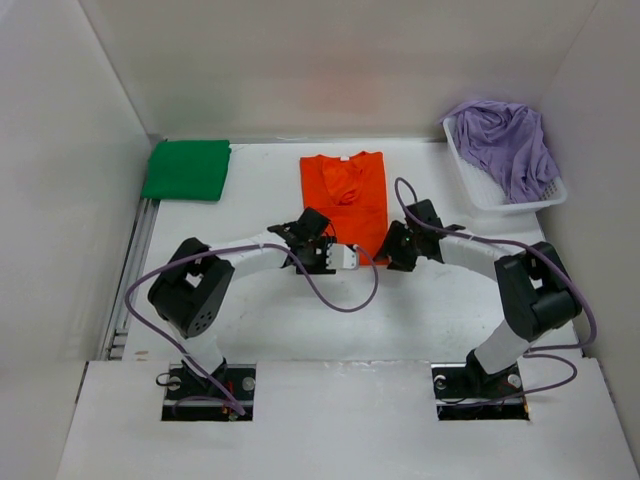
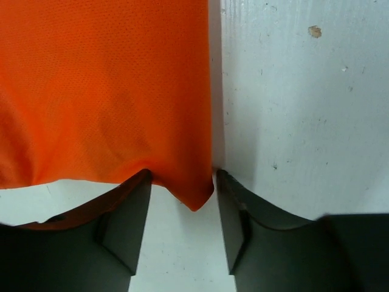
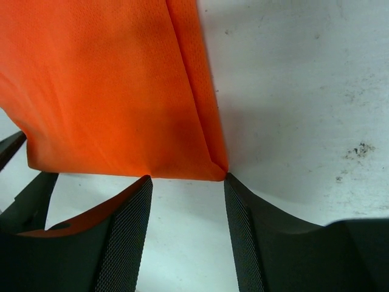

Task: Fold and stack the t-shirts
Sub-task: Grab one side of the 2/3 rectangular tshirt with both arms, then fold the long partially folded tshirt into a neat square

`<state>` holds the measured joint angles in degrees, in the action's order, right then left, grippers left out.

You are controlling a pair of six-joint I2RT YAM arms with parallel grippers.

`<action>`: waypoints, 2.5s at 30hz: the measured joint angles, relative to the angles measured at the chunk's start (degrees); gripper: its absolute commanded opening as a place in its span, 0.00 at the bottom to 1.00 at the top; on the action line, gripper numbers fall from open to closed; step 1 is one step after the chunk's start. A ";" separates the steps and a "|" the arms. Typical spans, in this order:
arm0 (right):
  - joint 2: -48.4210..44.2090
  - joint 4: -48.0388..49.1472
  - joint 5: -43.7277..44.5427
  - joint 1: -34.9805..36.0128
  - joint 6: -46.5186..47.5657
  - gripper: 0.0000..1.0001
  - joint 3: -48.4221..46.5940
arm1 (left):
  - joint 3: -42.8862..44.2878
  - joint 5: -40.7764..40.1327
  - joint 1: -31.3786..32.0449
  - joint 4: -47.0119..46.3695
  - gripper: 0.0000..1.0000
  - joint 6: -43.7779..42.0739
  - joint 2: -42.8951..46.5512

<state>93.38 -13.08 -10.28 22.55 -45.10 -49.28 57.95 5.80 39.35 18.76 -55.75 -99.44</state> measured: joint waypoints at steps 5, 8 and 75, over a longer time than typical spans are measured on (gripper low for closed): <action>0.79 0.33 0.22 -0.55 0.22 0.21 0.02 | 0.15 -0.52 0.48 -0.57 0.16 0.02 -0.87; 1.38 0.28 0.15 -0.90 -0.13 0.04 0.07 | 1.03 -0.76 0.50 -0.57 0.05 0.31 -1.97; 1.49 -7.61 -5.95 -8.24 4.57 0.35 -11.37 | 36.72 4.87 -12.24 30.01 0.23 29.27 -18.03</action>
<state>94.87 -20.69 -16.23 14.31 -40.53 -60.64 94.67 10.68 27.11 48.77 -26.48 -117.47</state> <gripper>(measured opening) 0.339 0.182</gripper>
